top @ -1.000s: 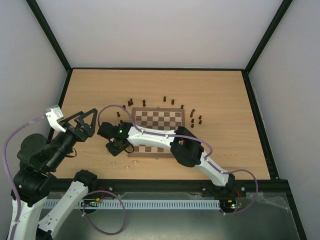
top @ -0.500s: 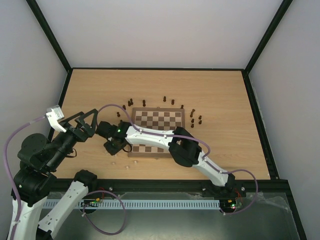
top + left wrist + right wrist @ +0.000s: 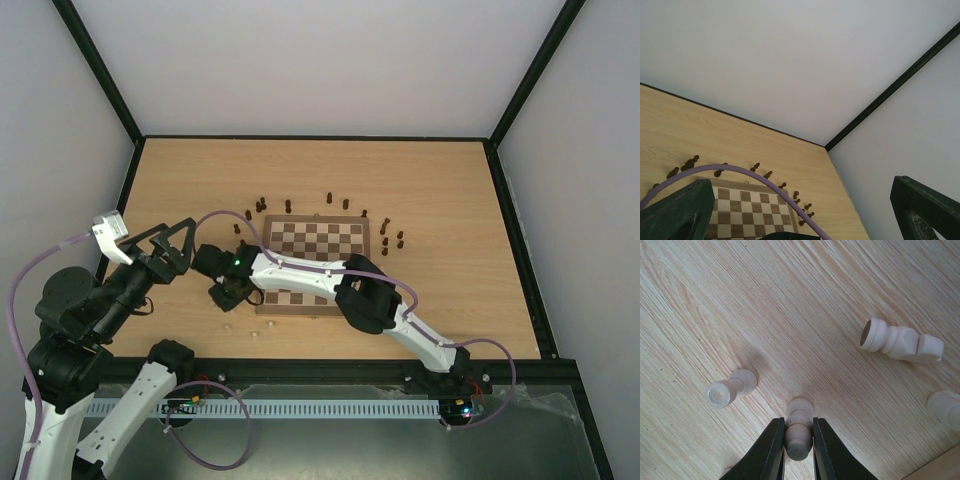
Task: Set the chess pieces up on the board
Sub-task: Pick up the chess piece at the center of the board, then place the chess piece on the chessboard, then pick up the chess piece at the center of the board.
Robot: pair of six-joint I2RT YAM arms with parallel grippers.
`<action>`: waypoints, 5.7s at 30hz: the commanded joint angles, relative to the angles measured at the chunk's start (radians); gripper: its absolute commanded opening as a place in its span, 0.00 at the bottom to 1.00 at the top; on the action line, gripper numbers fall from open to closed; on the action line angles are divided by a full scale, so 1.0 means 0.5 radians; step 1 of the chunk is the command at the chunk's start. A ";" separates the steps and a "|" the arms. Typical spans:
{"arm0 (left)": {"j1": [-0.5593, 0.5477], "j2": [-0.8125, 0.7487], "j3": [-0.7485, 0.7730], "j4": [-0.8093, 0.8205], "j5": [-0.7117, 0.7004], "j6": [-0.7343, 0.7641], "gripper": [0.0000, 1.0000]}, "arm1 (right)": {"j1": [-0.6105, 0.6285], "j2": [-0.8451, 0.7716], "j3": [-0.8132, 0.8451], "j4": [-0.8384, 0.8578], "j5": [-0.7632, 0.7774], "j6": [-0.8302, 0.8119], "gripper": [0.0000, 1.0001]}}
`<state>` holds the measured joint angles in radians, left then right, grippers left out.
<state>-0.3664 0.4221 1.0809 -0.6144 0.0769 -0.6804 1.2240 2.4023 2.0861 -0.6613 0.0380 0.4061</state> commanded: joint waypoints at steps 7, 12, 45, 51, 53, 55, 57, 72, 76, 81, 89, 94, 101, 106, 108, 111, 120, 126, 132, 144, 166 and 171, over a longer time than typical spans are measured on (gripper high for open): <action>-0.004 -0.013 0.024 -0.015 -0.003 0.017 1.00 | 0.006 -0.130 0.017 -0.089 0.079 -0.015 0.16; -0.004 -0.013 0.052 -0.023 -0.012 0.014 1.00 | 0.007 -0.291 -0.105 -0.040 0.102 -0.003 0.16; -0.007 0.223 -0.492 0.305 0.256 -0.005 1.00 | -0.035 -1.548 -1.793 -0.077 0.731 0.506 0.17; -0.007 0.229 -0.529 0.314 0.257 -0.004 1.00 | -0.116 -1.616 -1.952 0.000 0.660 0.529 0.17; -0.007 0.232 -0.537 0.319 0.254 -0.001 1.00 | -0.128 -1.633 -1.992 0.018 0.640 0.534 0.17; -0.007 0.231 -0.546 0.326 0.255 0.001 0.99 | -0.140 -1.644 -2.020 0.033 0.634 0.534 0.17; -0.007 0.233 -0.554 0.332 0.257 -0.003 1.00 | -0.150 -1.646 -2.043 0.048 0.620 0.534 0.17; -0.007 0.241 -0.594 0.356 0.251 -0.005 1.00 | -0.215 -1.627 -2.106 0.133 0.584 0.498 0.18; -0.007 0.243 -0.598 0.362 0.250 -0.005 0.99 | -0.226 -1.620 -2.118 0.146 0.574 0.489 0.19; -0.007 0.243 -0.598 0.367 0.251 -0.005 1.00 | -0.231 -1.611 -2.126 0.149 0.567 0.487 0.19; -0.007 0.244 -0.612 0.369 0.247 -0.008 0.99 | -0.236 -1.600 -2.135 0.160 0.560 0.486 0.22; -0.007 0.241 -0.612 0.369 0.247 -0.009 1.00 | -0.239 -1.597 -2.132 0.163 0.564 0.482 0.23; -0.007 0.241 -0.612 0.369 0.243 -0.014 1.00 | -0.239 -1.670 -2.120 0.161 0.557 0.470 0.26; -0.007 0.248 -0.612 0.384 0.251 -0.022 1.00 | -0.239 -1.820 -2.110 0.170 0.557 0.468 0.36; -0.007 0.254 -0.618 0.389 0.250 -0.020 0.99 | -0.239 -1.887 -2.102 0.165 0.566 0.431 0.37; -0.007 0.264 -0.630 0.404 0.252 -0.021 1.00 | -0.239 -1.968 -2.086 0.146 0.591 0.415 0.40; -0.007 0.330 -0.701 0.472 0.280 -0.001 0.99 | -0.281 -2.200 -2.104 -0.005 0.742 0.445 0.60; -0.007 0.399 -0.793 0.538 0.340 0.019 1.00 | -0.291 -2.369 -2.166 -0.103 0.731 0.526 0.75; -0.010 0.468 -0.846 0.578 0.408 0.050 1.00 | -0.289 -2.572 -2.320 -0.187 0.662 0.630 0.91; -0.028 0.601 -0.896 0.673 0.482 0.087 1.00 | -0.291 -2.640 -2.497 -0.352 0.497 0.927 0.79; -0.038 0.733 -0.930 0.779 0.606 0.163 1.00 | -0.288 -2.546 -3.012 0.021 0.302 1.237 0.40; -0.037 0.735 -0.933 0.781 0.597 0.159 1.00 | -0.289 -2.476 -3.025 0.025 0.337 1.219 0.38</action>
<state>-0.3817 0.7879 0.6239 -0.2455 0.3630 -0.6094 1.0809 1.1374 0.5911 -0.6384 0.1879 1.0073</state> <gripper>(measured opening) 0.995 0.385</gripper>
